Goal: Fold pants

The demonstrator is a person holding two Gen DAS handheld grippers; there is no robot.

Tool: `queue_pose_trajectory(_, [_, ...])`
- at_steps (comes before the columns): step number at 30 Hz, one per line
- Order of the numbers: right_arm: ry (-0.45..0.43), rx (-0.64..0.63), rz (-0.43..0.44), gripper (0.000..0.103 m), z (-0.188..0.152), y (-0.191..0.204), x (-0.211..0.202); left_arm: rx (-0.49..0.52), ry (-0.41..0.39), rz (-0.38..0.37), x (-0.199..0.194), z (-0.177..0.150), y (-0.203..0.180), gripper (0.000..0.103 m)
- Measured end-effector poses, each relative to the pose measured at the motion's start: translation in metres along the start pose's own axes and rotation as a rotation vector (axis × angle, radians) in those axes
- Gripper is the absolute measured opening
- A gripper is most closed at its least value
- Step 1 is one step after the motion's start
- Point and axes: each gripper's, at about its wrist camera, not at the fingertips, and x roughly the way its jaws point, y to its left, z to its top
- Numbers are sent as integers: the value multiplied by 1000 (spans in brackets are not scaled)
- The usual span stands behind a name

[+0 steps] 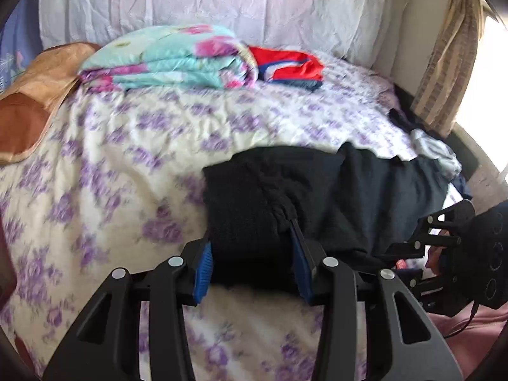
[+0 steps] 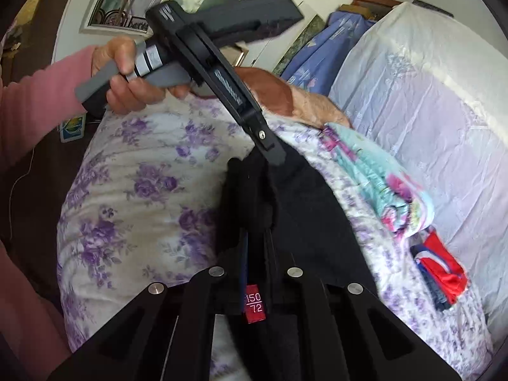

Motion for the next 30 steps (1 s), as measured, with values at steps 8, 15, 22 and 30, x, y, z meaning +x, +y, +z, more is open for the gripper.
queue_pose_trajectory(8, [-46, 150, 57, 40, -12, -20, -28, -135, 19, 80, -7, -10, 24, 61])
queue_pose_trajectory(15, [131, 543, 56, 58, -82, -81, -10, 49, -103, -97, -5, 41, -51, 84])
queue_pose_trajectory(22, [57, 795, -160, 66, -133, -123, -82, 52, 180, 58, 103, 28, -54, 80])
queue_pose_trajectory(30, [127, 1287, -474, 66, -282, -187, -179, -131, 152, 76, 87, 38, -32, 67])
